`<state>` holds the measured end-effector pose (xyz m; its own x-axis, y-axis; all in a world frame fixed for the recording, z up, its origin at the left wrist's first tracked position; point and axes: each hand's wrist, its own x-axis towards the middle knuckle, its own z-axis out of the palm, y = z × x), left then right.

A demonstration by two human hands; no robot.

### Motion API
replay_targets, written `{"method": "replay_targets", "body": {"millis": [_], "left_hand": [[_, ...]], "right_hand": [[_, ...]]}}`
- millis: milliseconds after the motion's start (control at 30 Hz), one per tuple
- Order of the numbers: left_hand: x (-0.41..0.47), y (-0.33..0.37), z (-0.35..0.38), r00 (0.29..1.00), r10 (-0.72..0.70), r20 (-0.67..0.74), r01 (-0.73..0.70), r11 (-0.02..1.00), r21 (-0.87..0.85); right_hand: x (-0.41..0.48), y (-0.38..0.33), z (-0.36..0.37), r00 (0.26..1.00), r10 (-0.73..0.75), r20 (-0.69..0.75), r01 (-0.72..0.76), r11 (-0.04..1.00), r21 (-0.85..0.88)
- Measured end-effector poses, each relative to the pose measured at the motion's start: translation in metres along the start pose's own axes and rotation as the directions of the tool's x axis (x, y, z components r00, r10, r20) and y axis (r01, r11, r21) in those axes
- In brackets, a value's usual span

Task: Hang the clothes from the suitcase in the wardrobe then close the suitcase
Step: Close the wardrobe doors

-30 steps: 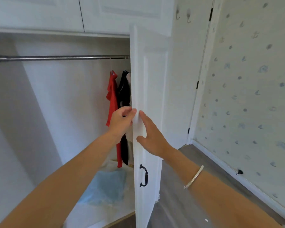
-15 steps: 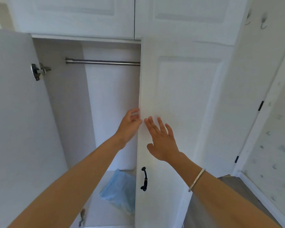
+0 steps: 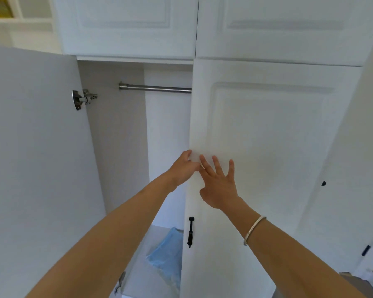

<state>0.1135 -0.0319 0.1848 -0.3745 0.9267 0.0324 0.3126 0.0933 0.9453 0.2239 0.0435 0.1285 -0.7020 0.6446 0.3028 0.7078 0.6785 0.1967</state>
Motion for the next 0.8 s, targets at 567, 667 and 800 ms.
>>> {"method": "replay_targets", "body": {"millis": [567,667,800], "left_hand": [[0.049,0.004,0.008,0.996,-0.056,0.069,0.034,0.959,0.283],[0.049,0.001,0.006,0.998,-0.032,0.060,0.012,0.954,0.298],[0.039,-0.005,-0.010,0.998,0.017,-0.053,-0.005,0.975,0.222]], "right_hand": [[0.043,0.012,0.028,0.998,-0.007,0.062,0.002,0.997,0.079],[0.043,0.012,0.030,0.998,-0.012,0.054,0.008,0.997,0.078],[0.041,0.001,0.020,1.000,0.026,0.016,-0.028,0.987,0.156]]}}
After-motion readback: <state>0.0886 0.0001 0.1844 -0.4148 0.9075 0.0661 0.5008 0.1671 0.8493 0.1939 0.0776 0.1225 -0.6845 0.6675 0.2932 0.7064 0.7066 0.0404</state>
